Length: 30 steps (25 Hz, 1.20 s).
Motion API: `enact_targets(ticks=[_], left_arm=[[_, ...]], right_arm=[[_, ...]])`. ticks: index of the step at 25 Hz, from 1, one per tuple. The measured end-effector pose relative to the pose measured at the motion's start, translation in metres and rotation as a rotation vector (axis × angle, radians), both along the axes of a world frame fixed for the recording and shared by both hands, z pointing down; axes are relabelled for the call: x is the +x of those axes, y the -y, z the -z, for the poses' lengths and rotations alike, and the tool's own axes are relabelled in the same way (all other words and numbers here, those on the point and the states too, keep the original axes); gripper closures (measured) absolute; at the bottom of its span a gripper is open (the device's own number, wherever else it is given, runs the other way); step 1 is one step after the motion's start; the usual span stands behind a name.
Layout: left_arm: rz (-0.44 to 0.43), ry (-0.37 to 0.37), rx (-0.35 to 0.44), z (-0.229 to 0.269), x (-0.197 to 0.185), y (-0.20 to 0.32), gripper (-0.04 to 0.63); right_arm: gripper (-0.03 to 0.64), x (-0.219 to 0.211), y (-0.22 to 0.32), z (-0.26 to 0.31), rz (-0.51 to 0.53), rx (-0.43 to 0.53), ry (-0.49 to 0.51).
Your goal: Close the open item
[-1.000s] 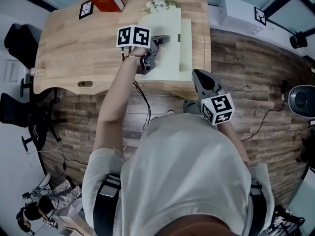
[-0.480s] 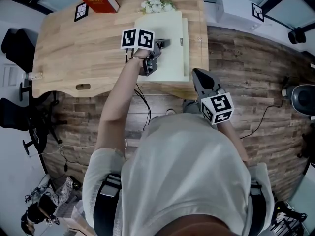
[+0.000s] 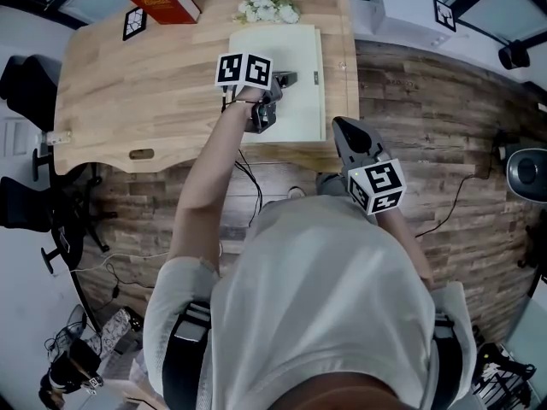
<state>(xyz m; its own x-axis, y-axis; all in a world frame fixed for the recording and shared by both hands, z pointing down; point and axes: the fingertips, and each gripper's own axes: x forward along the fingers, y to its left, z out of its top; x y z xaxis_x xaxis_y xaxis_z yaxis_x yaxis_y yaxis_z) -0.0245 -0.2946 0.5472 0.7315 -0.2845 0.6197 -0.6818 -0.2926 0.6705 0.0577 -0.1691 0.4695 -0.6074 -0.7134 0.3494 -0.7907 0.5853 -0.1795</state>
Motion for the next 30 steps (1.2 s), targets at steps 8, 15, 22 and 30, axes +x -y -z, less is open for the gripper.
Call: enact_targets(ticks=[8,15,22,30], left_arm=[[-0.006,0.016,-0.022,-0.011,0.005,0.0,0.563],[-0.001,0.014,-0.041,-0.019,0.008,0.0,0.565],[0.009,0.025,-0.055,-0.026,0.009,0.001,0.568],[-0.03,0.097,-0.049,-0.032,0.014,-0.002,0.569]], right_arm=[[0.597,0.003,0.002,-0.002,-0.007,-0.008,0.0],[0.597,0.003,0.004,-0.002,-0.007,-0.009,-0.001],[0.597,0.002,0.007,-0.003,-0.004,-0.012,-0.004],[0.597,0.001,0.007,-0.005,0.002,-0.015,-0.002]])
